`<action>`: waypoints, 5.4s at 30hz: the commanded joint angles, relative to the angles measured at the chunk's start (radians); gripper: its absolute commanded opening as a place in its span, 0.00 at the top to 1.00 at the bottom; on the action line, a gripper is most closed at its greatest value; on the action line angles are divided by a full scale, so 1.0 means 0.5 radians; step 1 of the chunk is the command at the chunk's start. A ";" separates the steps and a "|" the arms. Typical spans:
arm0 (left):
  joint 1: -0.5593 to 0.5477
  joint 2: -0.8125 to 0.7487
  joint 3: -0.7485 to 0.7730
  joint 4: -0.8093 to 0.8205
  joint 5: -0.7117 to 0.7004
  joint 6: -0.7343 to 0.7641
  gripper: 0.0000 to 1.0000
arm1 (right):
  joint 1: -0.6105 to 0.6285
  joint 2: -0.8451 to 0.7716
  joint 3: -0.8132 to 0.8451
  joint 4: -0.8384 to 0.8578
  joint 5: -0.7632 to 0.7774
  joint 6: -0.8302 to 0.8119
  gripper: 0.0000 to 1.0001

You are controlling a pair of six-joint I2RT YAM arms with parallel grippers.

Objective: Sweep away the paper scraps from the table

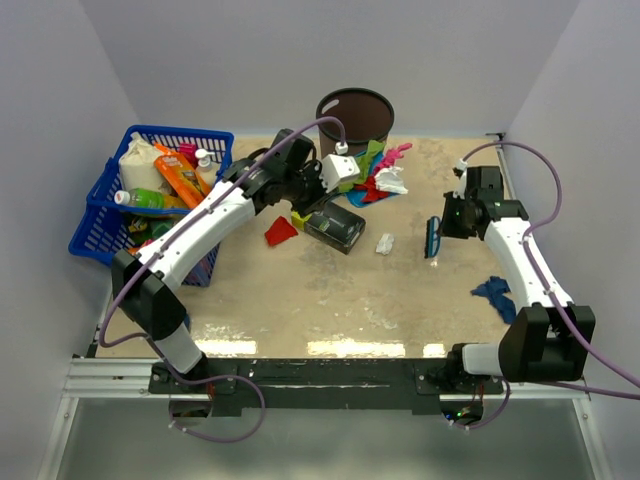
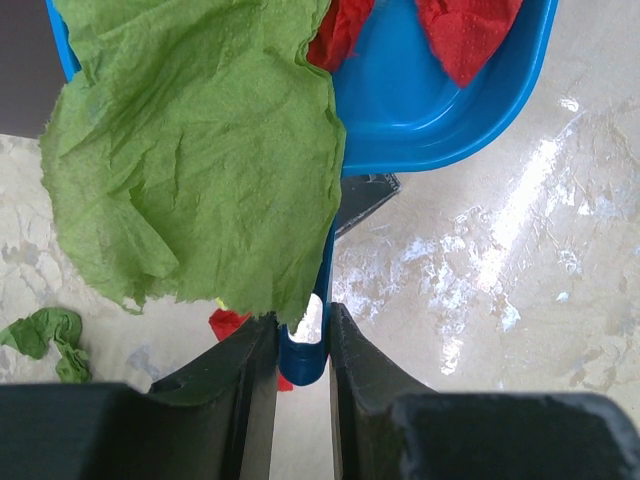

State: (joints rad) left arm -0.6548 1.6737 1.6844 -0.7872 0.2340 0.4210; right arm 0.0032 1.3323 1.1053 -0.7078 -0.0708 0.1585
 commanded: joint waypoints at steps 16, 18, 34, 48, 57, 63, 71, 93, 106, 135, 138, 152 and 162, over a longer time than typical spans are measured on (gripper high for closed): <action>0.122 0.135 0.306 0.059 -0.029 -0.109 1.00 | -0.111 -0.057 -0.039 0.072 -0.125 0.076 1.00; 0.141 0.156 0.337 0.071 -0.038 -0.109 1.00 | -0.117 -0.051 -0.039 0.075 -0.122 0.073 1.00; 0.322 0.441 0.757 0.111 -0.149 -0.084 1.00 | -0.178 -0.100 -0.134 0.063 -0.128 0.076 1.00; 0.374 0.809 1.166 0.350 -0.437 0.201 1.00 | -0.227 -0.133 -0.149 0.069 -0.150 0.094 1.00; 0.371 0.877 1.132 0.647 -0.796 0.915 1.00 | -0.255 -0.137 -0.158 0.069 -0.162 0.103 1.00; 0.346 0.810 0.881 0.960 -0.983 1.412 1.00 | -0.270 -0.134 -0.170 0.075 -0.181 0.119 1.00; 0.282 0.699 0.384 1.542 -1.269 2.038 1.00 | -0.286 -0.143 -0.198 0.081 -0.205 0.134 1.00; 0.230 0.666 0.564 1.808 -1.339 1.499 1.00 | -0.344 -0.213 -0.269 0.069 -0.239 0.152 1.00; 0.150 0.034 0.304 0.603 -0.374 0.993 1.00 | -0.344 -0.155 0.351 -0.179 0.067 -0.304 1.00; 0.000 -0.457 -1.433 0.231 0.198 0.508 1.00 | -0.347 0.213 0.173 -0.615 0.964 -0.882 1.00; 0.006 -0.488 -1.439 0.224 0.167 0.474 1.00 | -0.344 0.363 0.320 -0.646 0.759 -0.817 1.00; 0.092 -0.516 -1.326 0.191 0.059 0.318 1.00 | -0.335 0.358 0.376 -0.573 1.248 -1.077 1.00; 0.098 -0.528 -1.295 0.175 -0.029 0.410 1.00 | -0.381 0.305 0.038 -0.713 1.204 -1.106 1.00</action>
State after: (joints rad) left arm -0.6090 1.4208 0.9951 -0.7052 0.2390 0.6132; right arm -0.1871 1.4578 1.1755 -0.9936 0.5480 -0.4023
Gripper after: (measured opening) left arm 0.270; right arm 0.109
